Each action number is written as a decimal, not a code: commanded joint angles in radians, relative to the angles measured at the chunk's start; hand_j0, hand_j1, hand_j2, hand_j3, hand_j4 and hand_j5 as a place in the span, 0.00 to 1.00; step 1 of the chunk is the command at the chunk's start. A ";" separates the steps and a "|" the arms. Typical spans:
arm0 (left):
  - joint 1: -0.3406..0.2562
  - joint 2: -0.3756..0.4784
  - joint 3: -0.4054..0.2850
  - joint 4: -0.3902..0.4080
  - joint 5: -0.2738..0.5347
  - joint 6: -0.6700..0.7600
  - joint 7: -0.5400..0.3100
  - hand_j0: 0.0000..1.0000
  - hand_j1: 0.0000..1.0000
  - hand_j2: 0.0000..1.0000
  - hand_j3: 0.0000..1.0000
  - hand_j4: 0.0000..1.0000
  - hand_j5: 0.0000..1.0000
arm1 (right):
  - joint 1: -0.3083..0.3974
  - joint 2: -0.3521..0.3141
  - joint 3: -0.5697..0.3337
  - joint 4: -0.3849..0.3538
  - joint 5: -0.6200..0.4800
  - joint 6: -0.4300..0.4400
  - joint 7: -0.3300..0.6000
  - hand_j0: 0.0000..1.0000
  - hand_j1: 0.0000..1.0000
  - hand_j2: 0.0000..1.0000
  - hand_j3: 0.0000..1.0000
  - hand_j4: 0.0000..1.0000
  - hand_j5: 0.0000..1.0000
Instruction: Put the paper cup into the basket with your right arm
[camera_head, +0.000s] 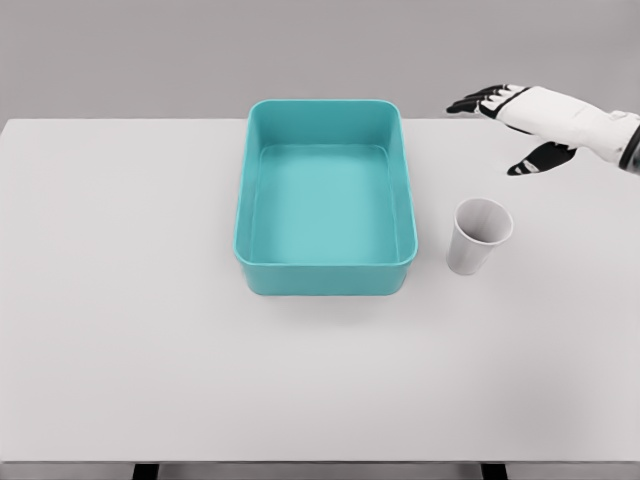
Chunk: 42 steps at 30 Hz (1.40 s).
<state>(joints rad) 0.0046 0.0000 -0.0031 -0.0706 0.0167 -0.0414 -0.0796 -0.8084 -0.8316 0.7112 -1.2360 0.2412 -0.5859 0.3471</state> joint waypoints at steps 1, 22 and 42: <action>0.000 0.000 0.000 0.000 0.000 0.000 0.000 1.00 1.00 1.00 1.00 1.00 1.00 | 0.000 -0.007 0.001 0.004 -0.007 -0.008 -0.037 1.00 1.00 1.00 1.00 1.00 1.00; 0.000 0.000 0.000 0.000 0.000 0.000 0.000 1.00 1.00 1.00 1.00 1.00 1.00 | 0.344 -0.106 0.004 0.122 -0.717 -0.025 -0.128 1.00 1.00 1.00 1.00 1.00 1.00; 0.000 0.000 0.000 0.000 0.000 0.000 0.000 1.00 1.00 1.00 1.00 1.00 1.00 | 0.474 -0.017 0.005 0.081 -0.856 -0.025 -0.128 1.00 1.00 1.00 1.00 1.00 1.00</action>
<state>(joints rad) 0.0046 0.0000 -0.0030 -0.0705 0.0167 -0.0414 -0.0796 -0.3329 -0.8606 0.7174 -1.1527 -0.5866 -0.6116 0.2191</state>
